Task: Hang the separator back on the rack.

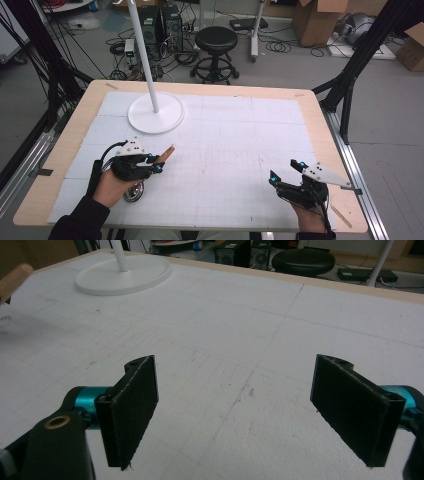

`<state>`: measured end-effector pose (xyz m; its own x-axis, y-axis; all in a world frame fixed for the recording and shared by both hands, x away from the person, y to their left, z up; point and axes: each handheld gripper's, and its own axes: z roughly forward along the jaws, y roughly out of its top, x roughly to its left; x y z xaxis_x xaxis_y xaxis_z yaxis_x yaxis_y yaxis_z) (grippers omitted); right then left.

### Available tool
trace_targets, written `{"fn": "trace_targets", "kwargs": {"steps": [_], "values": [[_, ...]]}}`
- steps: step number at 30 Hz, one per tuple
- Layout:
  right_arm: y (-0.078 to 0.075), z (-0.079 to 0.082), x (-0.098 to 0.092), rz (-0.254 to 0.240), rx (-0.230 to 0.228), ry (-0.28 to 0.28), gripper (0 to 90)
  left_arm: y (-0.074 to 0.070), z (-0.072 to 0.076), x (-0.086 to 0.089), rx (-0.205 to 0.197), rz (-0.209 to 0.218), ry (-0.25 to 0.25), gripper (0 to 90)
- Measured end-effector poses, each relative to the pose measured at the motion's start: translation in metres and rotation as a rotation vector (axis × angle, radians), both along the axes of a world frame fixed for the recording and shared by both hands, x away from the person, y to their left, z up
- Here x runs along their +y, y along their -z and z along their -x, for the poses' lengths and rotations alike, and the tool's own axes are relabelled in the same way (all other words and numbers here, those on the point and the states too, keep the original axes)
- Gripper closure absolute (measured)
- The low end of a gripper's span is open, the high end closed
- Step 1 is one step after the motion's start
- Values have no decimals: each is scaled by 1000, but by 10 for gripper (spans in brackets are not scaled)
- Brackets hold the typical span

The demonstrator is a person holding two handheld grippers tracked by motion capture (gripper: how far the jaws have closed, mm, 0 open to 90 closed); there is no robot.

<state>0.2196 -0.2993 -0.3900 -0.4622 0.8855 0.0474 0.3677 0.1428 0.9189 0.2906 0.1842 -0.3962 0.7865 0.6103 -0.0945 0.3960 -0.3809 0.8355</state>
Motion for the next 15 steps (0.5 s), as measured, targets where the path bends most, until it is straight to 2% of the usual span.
{"fn": "trace_targets", "kwargs": {"steps": [1, 3, 4, 6, 8, 10, 11, 12, 13, 15], "values": [[0, 0, 0, 0, -1, -1, 176, -3, 1, 0, -8, 25, 3, 671], [0, 0, 0, 0, 0, -2, 176, -5, 3, 1, -15, 40, 7, 672], [0, 0, 0, -3, 0, -7, 176, -9, 4, 2, -28, 77, 13, 672], [-1, 0, 0, -13, -1, -20, 176, -13, 7, 3, -40, 111, 25, 671], [-2, 0, 1, -31, -2, -38, 177, -15, 8, 3, -44, 126, 30, 671], [-3, 0, 3, -55, -11, -63, 178, -18, 11, 2, -54, 166, 56, 672], [-5, 0, 4, -75, -21, -84, 178, -22, 14, 0, -65, 201, 83, 671], [-5, 0, 4, -75, -21, -84, 178, -22, 14, 0, -65, 201, 83, 671], [-7, 1, 8, -110, -26, -117, 178, -26, 18, -3, -72, 244, 116, 671], [-8, 1, 12, -143, -17, -161, 179, -28, 21, -5, -78, 270, 143, 671]]}}
